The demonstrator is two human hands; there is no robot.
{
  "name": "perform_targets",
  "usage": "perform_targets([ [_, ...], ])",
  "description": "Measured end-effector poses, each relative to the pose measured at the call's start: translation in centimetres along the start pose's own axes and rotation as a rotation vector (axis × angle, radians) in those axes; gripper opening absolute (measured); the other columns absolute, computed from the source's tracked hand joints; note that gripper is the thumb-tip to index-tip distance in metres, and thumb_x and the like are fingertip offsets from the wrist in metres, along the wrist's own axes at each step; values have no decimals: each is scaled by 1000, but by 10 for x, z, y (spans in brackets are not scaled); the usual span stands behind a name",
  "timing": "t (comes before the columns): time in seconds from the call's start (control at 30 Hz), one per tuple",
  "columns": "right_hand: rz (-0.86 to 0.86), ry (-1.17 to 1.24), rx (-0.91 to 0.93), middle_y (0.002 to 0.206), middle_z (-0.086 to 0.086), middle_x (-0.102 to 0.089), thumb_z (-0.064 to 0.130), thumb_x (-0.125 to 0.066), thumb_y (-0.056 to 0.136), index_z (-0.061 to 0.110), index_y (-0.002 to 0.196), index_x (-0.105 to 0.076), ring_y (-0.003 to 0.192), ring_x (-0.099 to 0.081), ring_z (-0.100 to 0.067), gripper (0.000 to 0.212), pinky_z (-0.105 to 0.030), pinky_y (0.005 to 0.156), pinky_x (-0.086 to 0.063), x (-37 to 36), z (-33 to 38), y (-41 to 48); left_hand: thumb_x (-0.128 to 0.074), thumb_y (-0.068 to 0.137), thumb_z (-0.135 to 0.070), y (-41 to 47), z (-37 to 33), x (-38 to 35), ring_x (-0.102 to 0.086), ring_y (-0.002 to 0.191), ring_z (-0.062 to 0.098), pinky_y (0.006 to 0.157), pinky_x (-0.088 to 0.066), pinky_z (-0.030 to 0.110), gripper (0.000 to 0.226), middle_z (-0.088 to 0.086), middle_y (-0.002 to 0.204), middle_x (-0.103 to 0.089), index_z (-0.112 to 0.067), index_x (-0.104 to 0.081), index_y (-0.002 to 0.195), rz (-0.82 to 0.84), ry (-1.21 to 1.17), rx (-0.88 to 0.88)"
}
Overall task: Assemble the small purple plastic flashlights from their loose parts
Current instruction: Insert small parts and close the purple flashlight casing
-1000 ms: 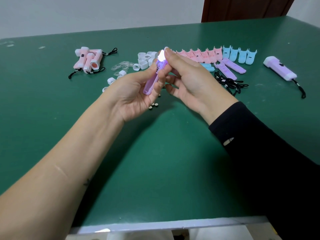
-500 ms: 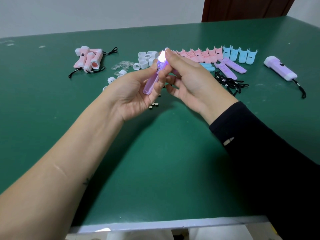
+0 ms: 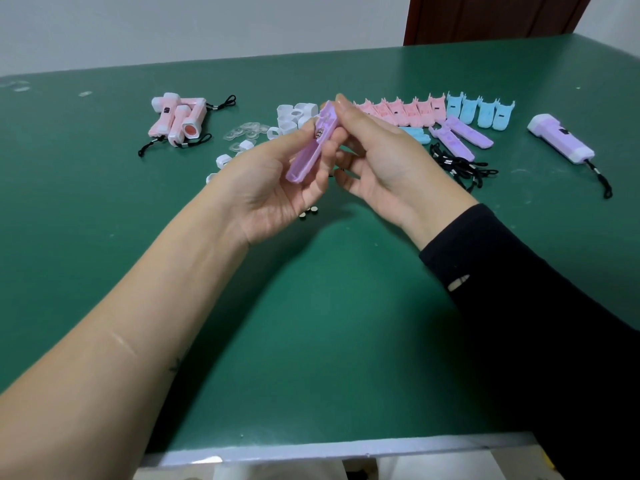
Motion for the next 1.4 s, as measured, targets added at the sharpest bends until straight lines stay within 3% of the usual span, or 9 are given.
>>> perform_targets([
  [0.1, 43, -27, 34, 55, 9, -57, 38, -55, 95, 20, 79, -62, 56, -52, -6, 25, -25, 64, -41, 3, 0, 2, -45, 101, -36, 2, 0, 2, -65, 71, 1, 62, -53, 16, 31, -6, 90, -72, -15, -67, 99, 29, 140, -25],
  [0.27, 77, -112, 10, 65, 10, -61, 41, -54, 96, 23, 95, -70, 58, -54, -5, 24, -23, 63, -42, 7, -4, 6, -48, 100, -31, 4, -1, 10, -67, 77, 3, 65, -54, 17, 28, -5, 86, -73, -13, -69, 101, 7, 351, -89],
  [0.37, -79, -175, 27, 93, 9, -70, 42, -56, 94, 23, 111, -67, 62, -56, -5, 28, -21, 61, -47, 16, 1, 13, -52, 99, -29, 4, -8, 18, -64, 76, 4, 65, -51, 15, 22, -4, 96, -73, -16, -68, 108, -54, 365, -119],
  [0.43, -219, -249, 70, 100, 10, -69, 39, -56, 94, 25, 110, -66, 59, -56, -2, 23, -21, 61, -47, 27, 6, 16, -55, 97, -28, 4, -16, 27, -63, 73, 5, 62, -51, 14, 20, -2, 98, -72, -16, -67, 107, -118, 376, -143],
  [0.67, -319, -486, 182, 94, 14, -65, 29, -49, 98, 32, 104, -59, 53, -53, 11, 12, -18, 61, -45, 48, -1, 18, -60, 95, -23, 4, -31, 55, -65, 75, 12, 61, -51, 15, 11, 2, 89, -72, -17, -68, 97, -273, 517, -203],
  [0.77, -322, -574, 231, 95, 14, -64, 31, -49, 98, 31, 105, -59, 54, -55, 12, 13, -19, 63, -46, 45, -2, 19, -61, 95, -21, 5, -31, 58, -65, 76, 13, 58, -50, 14, 17, 3, 90, -73, -15, -67, 110, -284, 572, -216],
  [1.0, -301, -717, 346, 105, 11, -62, 24, -49, 98, 25, 110, -63, 88, -57, -7, 18, -14, 73, -44, 41, -1, 14, -64, 93, -14, 5, -28, 59, -68, 75, 19, 54, -51, 18, 28, 16, 96, -72, -21, -59, 119, -275, 568, -235],
  [1.23, -321, -778, 377, 99, 15, -59, 24, -48, 98, 22, 113, -63, 79, -54, -1, 21, -2, 63, -38, 46, -3, 14, -63, 94, -17, 9, -26, 67, -71, 83, 19, 64, -54, 22, 34, 9, 98, -74, -25, -56, 127, -272, 518, -209],
  [1.4, -333, -794, 384, 94, 21, -57, 22, -49, 98, 25, 106, -62, 75, -51, 7, 15, 3, 62, -35, 49, -6, 15, -66, 92, -14, 11, -25, 73, -71, 70, 14, 54, -52, 19, 36, 8, 92, -75, -25, -58, 125, -271, 537, -182],
])
Point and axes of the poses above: each hand's wrist, its own y-axis towards the middle knuckle, its own x-axis out of the back of the hand, z = x × y, the point moved 1 cm from there along y, towards the middle knuckle
